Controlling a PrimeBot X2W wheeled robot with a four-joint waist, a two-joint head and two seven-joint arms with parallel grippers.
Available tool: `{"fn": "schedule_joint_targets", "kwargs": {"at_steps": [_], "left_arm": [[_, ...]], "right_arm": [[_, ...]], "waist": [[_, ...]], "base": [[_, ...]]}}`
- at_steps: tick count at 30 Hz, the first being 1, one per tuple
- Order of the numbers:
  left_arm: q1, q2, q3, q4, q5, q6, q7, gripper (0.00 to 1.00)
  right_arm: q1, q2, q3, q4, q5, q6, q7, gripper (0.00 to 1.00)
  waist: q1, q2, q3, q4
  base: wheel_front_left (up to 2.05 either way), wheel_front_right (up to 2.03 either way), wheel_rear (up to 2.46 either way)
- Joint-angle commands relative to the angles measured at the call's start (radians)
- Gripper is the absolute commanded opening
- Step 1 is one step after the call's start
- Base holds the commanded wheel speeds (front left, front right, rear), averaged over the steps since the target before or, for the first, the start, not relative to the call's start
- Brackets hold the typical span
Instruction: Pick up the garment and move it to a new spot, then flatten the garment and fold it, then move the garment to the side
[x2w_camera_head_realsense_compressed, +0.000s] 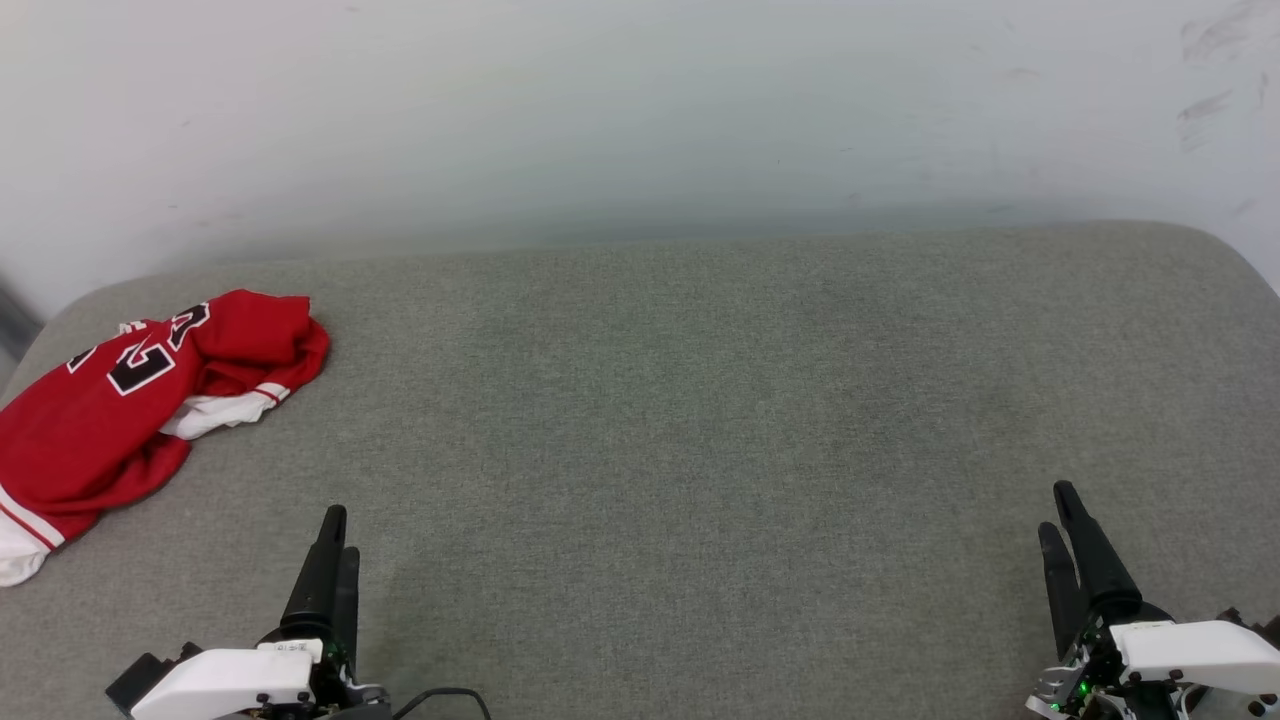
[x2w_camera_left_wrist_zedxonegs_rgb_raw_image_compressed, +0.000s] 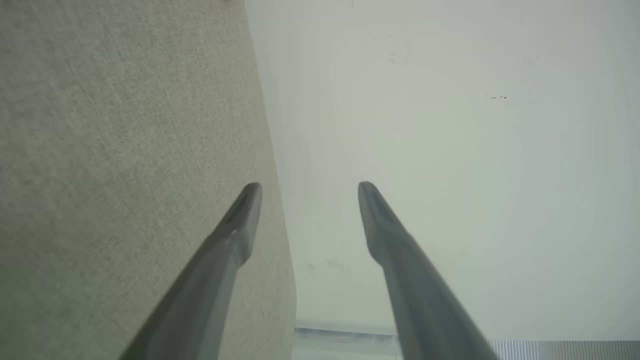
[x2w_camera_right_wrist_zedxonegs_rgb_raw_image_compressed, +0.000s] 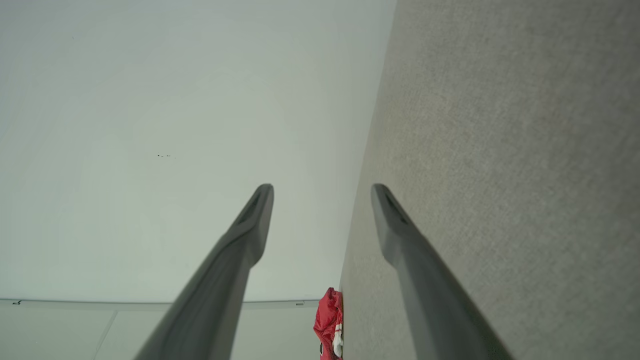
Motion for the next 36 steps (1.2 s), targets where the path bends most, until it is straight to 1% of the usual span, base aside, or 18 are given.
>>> {"fn": "schedule_joint_targets", "kwargs": {"at_steps": [1,7,8,15,17,21,26,28,30,36], "left_arm": [[-0.006,0.003,0.007,-0.023,0.020,-0.001,-0.011,1.00],[0.001,0.004,0.048,-0.038,0.091,-0.001,-0.036,1.00],[0.002,0.004,0.065,-0.043,0.116,-0.001,-0.045,1.00],[-0.002,0.004,0.129,-0.073,0.239,-0.001,-0.072,1.00],[-0.006,0.004,0.152,-0.086,0.292,0.006,-0.080,1.00],[-0.009,0.004,0.163,-0.128,0.373,0.021,-0.094,1.00],[0.005,0.005,0.141,-0.204,0.482,0.039,-0.111,1.00],[0.009,0.005,0.129,-0.242,0.535,0.057,-0.118,1.00],[0.017,0.005,0.108,-0.277,0.599,0.072,-0.125,1.00],[0.036,0.005,0.022,-0.360,0.783,0.132,-0.144,1.00]], "right_arm": [[-0.012,0.000,0.004,-0.023,-0.029,0.000,-0.011,1.00],[-0.011,0.000,0.004,-0.046,-0.139,0.000,-0.037,1.00],[-0.012,0.000,0.004,-0.062,-0.193,0.000,-0.045,1.00],[-0.012,0.000,0.012,-0.118,-0.378,0.000,-0.073,1.00],[-0.013,0.000,0.019,-0.134,-0.444,0.000,-0.081,1.00],[-0.014,0.000,0.027,-0.162,-0.559,0.000,-0.095,1.00],[-0.017,0.000,0.029,-0.204,-0.698,0.000,-0.112,1.00],[-0.017,0.000,0.032,-0.216,-0.748,0.000,-0.119,1.00],[-0.020,0.000,0.055,-0.234,-0.822,0.000,-0.126,1.00],[-0.019,0.000,0.083,-0.267,-0.968,0.000,-0.145,1.00]], "waist": [[-0.0001,0.0000,0.000,0.000],[-0.0001,0.0000,0.001,0.000],[-0.0001,0.0000,0.001,-0.001],[-0.0001,0.0000,0.004,-0.001],[-0.0001,0.0000,0.004,-0.001],[-0.0001,0.0000,0.006,-0.001],[-0.0001,0.0000,0.009,-0.002],[-0.0001,0.0000,0.010,-0.002],[-0.0001,0.0000,0.012,-0.002],[-0.0001,0.0000,0.015,-0.003]], "base": [[0.00,0.00,0.00],[0.00,0.00,0.00],[0.00,0.00,0.00],[0.00,0.00,0.00],[0.00,0.00,0.00],[0.00,0.00,0.00],[0.00,0.00,0.00],[0.00,0.00,0.00],[0.00,0.00,0.00],[0.00,0.00,0.00]]}}
